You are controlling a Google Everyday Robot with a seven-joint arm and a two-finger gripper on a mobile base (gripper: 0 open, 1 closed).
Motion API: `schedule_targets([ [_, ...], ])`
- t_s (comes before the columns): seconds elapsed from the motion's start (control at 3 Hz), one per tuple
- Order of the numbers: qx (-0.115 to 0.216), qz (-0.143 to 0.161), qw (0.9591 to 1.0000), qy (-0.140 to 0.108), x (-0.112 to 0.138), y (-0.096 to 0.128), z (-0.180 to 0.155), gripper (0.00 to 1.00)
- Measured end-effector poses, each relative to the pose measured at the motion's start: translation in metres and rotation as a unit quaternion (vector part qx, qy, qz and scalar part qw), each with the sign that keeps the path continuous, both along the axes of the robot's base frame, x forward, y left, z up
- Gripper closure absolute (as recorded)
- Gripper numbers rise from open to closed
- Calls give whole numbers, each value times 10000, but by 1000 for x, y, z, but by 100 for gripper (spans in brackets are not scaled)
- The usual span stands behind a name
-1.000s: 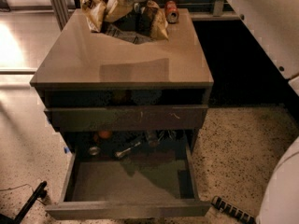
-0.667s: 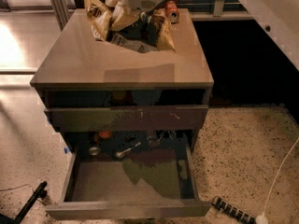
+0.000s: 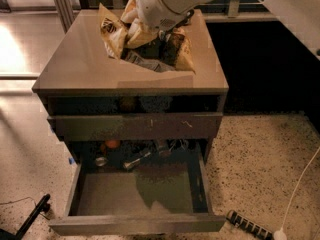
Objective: Place brown chip bag into middle drawer
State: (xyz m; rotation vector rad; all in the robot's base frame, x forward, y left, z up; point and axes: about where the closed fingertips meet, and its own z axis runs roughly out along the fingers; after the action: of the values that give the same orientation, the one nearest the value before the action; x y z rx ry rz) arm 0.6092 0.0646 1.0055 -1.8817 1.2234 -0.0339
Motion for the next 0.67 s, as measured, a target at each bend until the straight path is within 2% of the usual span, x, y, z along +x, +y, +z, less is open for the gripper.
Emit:
schedule_targets([
  [0.33, 15, -39, 10000, 75, -10, -6, -9, 100],
  [0.67, -4, -27, 9997, 256, -22, -8, -27, 100],
])
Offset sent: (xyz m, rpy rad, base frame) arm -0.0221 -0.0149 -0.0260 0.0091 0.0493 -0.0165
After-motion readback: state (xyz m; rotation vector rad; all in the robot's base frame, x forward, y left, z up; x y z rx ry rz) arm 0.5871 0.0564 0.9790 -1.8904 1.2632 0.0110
